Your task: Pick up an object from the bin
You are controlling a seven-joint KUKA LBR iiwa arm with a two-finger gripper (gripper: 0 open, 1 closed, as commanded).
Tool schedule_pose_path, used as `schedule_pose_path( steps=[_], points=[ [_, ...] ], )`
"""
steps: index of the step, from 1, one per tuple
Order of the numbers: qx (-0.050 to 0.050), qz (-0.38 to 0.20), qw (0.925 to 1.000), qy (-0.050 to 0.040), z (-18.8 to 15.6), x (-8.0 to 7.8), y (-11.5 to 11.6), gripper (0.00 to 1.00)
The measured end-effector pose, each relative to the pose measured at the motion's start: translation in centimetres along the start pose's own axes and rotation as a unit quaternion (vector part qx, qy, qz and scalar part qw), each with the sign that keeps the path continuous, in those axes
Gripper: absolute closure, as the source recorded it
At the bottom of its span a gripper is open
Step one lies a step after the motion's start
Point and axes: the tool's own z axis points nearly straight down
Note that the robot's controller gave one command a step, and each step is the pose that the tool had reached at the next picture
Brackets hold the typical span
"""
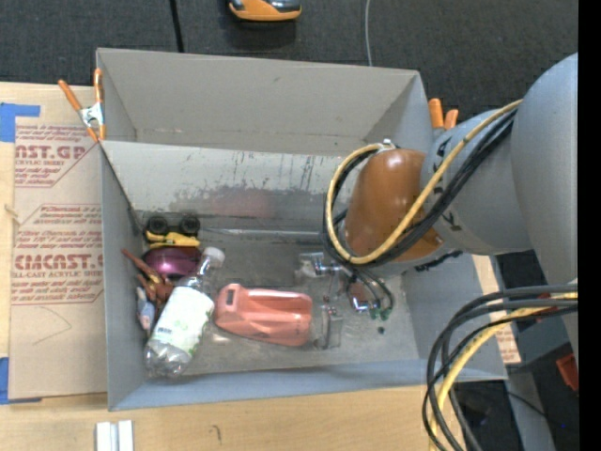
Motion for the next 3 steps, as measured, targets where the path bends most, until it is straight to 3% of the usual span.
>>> schedule_pose_path(
  steps=[1,2,3],
  points=[
    [-0.001,0.000,1.0000,-0.0008,0.7,-0.5,0.7,0.00],
    [0.001,-0.046,0.9989,-0.0008,1.3,0.8,3.9,0.00],
    [-0.002,-0.110,0.9939,-0.0053,1.4,1.4,5.5,1.00]
  ],
)
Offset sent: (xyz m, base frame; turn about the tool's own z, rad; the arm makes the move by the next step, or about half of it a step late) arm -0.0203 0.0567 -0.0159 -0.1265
